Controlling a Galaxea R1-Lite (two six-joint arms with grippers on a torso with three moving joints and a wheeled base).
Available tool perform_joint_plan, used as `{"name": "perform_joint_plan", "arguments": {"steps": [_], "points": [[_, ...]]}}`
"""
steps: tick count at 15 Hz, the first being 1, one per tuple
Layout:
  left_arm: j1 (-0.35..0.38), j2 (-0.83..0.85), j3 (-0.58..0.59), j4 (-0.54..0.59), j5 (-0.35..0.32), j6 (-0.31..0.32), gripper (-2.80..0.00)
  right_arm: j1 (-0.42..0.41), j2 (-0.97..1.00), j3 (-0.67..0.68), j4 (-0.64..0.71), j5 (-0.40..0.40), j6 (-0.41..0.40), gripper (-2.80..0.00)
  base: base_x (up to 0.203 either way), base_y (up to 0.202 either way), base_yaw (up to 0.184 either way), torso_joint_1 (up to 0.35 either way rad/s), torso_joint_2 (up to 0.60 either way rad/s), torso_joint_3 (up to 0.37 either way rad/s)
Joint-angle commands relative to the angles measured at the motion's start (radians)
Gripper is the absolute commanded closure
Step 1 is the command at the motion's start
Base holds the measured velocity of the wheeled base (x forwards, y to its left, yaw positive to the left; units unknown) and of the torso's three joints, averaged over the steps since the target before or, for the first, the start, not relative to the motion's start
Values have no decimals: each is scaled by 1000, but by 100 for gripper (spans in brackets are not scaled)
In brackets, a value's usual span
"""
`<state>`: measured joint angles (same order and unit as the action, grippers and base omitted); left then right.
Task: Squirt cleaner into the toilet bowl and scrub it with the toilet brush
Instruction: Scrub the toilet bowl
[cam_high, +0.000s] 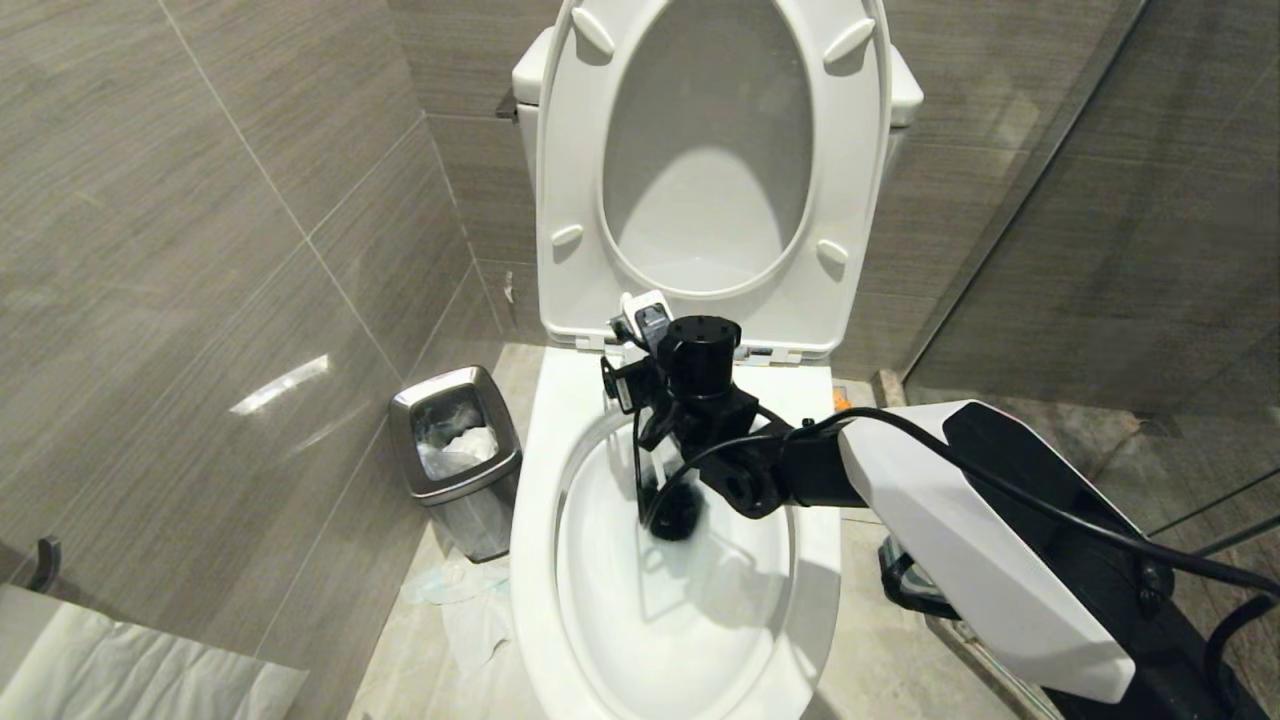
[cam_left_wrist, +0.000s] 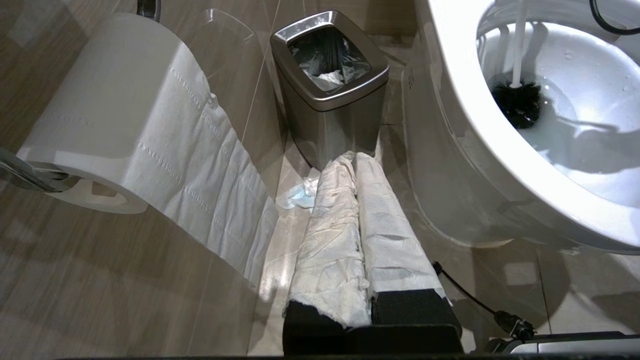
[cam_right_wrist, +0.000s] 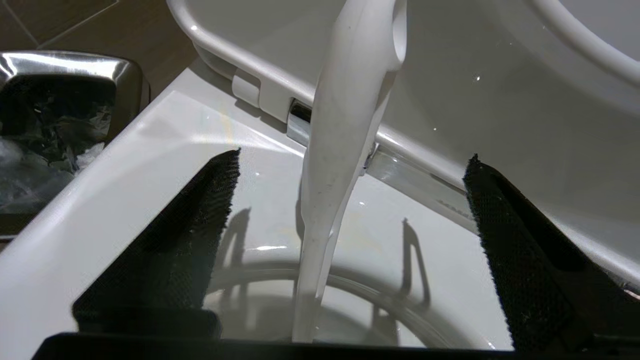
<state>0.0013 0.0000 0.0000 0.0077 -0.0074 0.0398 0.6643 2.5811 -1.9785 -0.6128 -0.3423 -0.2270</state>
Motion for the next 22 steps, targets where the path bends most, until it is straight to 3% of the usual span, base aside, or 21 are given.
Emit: {"name": "perform_joint_plan", "arguments": {"steps": [1,9,12,15,18,22], "points": [[0,1,2,0,0,0,0,0,-3,0,-4,-1,-3,0,0,0,0,0,0,0],[0,1,1,0,0,0,0,1,-4,0,-16,-1,4,0,0,0,0,0,0,0],[0,0,1,0,0,0,0,6,2,7,-135,-5,-7,0,0,0,0,0,0,0],[0,1,1,0,0,0,0,17,-20,14,-155,-8,-32,0,0,0,0,0,0,0],[0,0,2,0,0,0,0,27,-76,102,-182,-7,-63,0,0,0,0,0,0,0],[0,1,1,0,0,0,0,31,-201,261,-179,-5,-36,0,0,0,0,0,0,0]]}}
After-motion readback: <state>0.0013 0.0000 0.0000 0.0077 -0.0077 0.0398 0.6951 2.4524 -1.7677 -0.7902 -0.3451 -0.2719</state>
